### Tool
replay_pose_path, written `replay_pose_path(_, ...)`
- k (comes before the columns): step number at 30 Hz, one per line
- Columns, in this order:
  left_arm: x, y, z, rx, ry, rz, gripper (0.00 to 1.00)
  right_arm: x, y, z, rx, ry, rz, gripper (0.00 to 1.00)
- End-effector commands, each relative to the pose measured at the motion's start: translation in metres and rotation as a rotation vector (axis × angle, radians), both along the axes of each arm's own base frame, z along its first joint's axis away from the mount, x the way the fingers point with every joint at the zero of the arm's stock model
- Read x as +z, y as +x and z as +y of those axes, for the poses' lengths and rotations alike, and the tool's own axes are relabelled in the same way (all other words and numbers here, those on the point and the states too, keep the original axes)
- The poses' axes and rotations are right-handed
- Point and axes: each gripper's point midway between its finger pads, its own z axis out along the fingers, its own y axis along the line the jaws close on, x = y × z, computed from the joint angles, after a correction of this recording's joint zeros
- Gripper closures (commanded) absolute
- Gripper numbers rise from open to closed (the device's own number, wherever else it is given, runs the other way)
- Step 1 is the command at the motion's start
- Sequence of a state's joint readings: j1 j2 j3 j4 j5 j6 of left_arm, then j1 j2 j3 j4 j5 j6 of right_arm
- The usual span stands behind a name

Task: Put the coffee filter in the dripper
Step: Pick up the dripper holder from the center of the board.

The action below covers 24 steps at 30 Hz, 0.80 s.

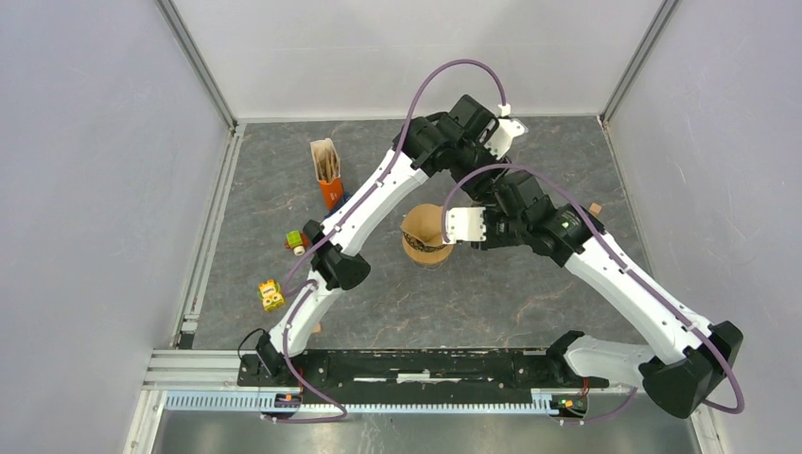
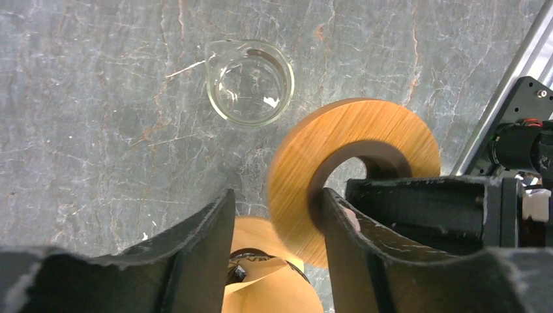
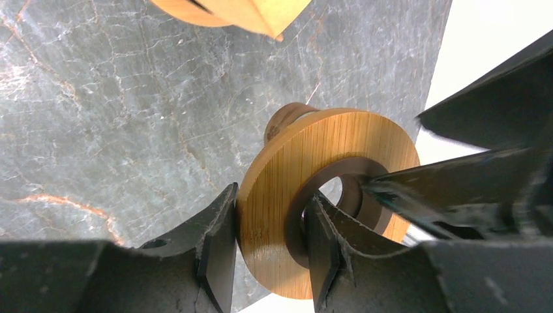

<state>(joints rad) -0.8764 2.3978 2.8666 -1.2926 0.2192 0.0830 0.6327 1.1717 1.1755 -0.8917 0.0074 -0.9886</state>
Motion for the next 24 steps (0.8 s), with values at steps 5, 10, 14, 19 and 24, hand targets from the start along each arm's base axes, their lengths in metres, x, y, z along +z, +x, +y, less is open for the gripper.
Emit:
replay_pose_path(5,0.078,0.003,0.035,0.055,-0.076,-0.159,0.26,-0.001,-0.01,-0.01,-0.019,0.016,-0.017,1.0)
replay_pose_path(10,0.086,0.003,0.05,0.081,-0.057,-0.181,0.22,0.005,-0.009,-0.01,-0.022,0.034,-0.045,1.0)
replay_pose_path(14,0.088,0.003,0.057,0.097,-0.042,-0.193,0.2,0.007,-0.006,-0.009,-0.032,0.041,-0.051,1.0)
replay_pose_path(19,0.108,0.012,0.082,0.154,-0.047,-0.241,0.18,0.012,-0.001,-0.015,-0.055,0.063,-0.061,1.0)
replay_pose_path(24,0.111,0.003,0.113,0.178,0.019,-0.258,0.16,0.02,0.008,-0.02,-0.063,0.116,-0.048,1.0)
